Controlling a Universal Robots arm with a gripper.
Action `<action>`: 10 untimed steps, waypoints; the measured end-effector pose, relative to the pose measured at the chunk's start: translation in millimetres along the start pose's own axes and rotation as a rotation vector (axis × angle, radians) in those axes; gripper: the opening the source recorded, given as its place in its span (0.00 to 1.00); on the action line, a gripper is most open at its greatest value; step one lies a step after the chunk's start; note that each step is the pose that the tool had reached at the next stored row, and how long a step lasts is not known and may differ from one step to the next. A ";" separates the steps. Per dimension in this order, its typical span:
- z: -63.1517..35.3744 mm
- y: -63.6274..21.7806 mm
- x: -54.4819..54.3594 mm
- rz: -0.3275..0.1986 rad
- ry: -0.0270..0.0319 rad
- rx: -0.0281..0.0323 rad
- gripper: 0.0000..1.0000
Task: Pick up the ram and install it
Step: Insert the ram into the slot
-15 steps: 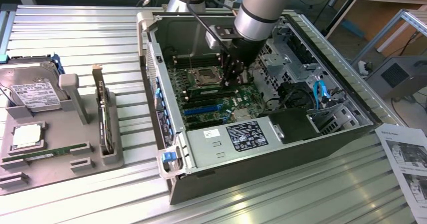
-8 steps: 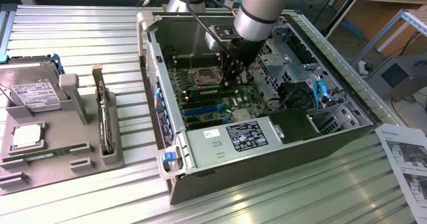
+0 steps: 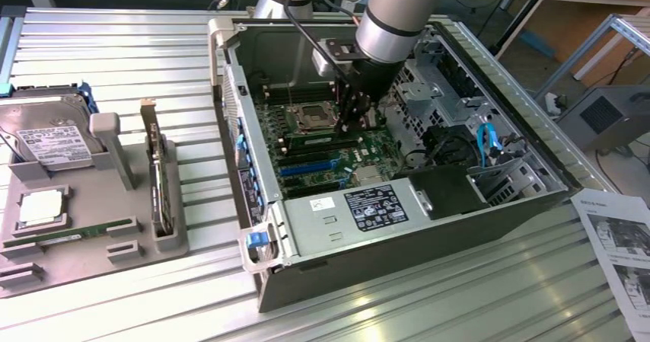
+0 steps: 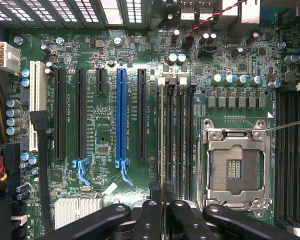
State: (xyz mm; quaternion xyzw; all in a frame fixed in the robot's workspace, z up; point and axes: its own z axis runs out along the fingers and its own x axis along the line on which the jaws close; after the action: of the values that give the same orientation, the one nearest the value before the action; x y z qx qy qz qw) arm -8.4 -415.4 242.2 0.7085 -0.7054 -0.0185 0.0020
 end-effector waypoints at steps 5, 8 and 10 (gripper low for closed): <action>0.0 0.0 0.0 0.000 0.0013 0.0044 0.13; 0.0 0.4 0.0 0.000 0.0013 0.0045 0.13; 0.0 1.0 0.0 0.000 0.0013 0.0045 0.13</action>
State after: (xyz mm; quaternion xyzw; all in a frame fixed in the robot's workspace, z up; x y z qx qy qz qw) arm -9.4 -415.3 242.1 0.7086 -0.7055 -0.0164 0.0008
